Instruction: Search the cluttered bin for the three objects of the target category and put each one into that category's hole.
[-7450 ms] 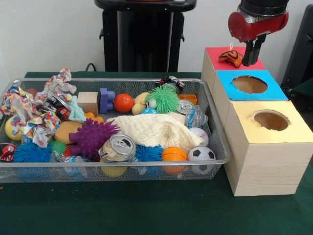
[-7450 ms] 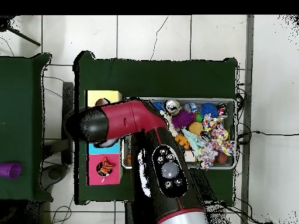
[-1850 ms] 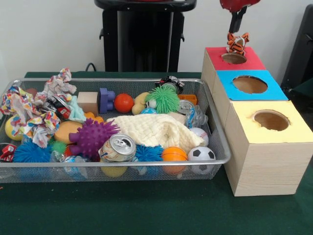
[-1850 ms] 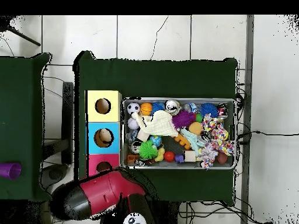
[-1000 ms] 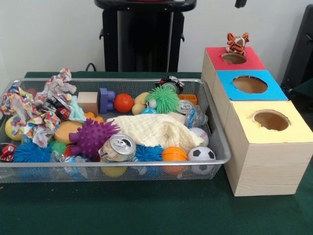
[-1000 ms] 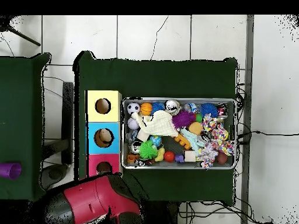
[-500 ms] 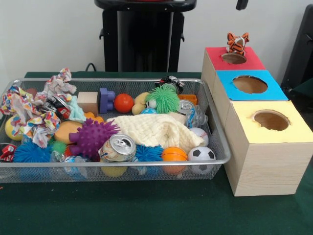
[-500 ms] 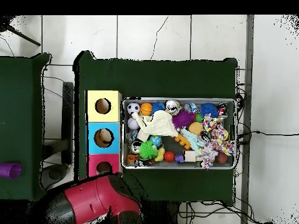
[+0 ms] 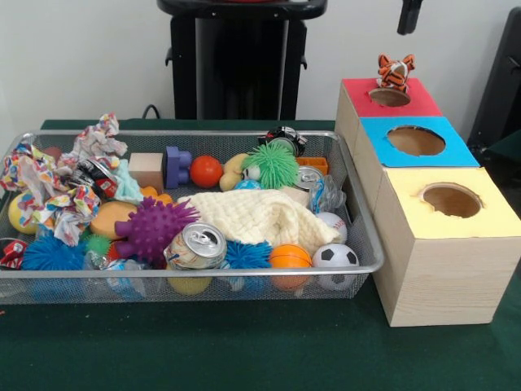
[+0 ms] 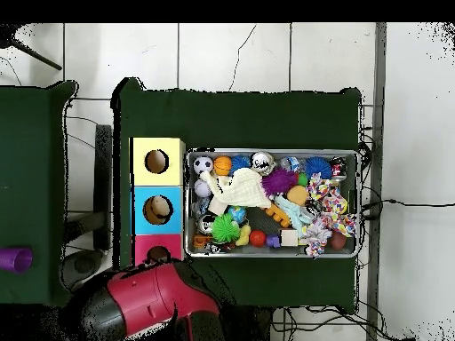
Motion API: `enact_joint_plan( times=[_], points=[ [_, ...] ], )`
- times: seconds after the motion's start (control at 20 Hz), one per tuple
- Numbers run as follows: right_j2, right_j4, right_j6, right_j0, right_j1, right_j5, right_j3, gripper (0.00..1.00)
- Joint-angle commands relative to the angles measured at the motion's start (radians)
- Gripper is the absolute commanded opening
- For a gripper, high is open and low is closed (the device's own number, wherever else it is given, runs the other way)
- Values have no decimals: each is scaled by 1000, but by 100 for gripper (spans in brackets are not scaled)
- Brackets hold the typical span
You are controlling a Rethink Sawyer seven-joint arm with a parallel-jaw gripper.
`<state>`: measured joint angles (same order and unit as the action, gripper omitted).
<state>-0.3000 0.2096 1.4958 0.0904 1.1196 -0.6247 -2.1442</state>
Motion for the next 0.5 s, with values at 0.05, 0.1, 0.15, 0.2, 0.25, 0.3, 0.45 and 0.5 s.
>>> enact_joint_plan(
  times=[0.05,0.1,0.15,0.2,0.25,0.3,0.45,0.5],
  points=[
    [-3,28,98,25,-76,65,-25,0],
    [1,33,100,23,-73,72,-29,0],
    [7,39,104,20,-77,71,-27,0],
    [12,46,107,18,-82,81,-28,0],
    [12,49,105,23,-93,92,-30,0],
    [13,51,103,27,-103,103,-32,0],
    [10,50,88,39,-90,95,-45,0],
    [8,50,81,40,-88,83,-44,0]
  ],
)
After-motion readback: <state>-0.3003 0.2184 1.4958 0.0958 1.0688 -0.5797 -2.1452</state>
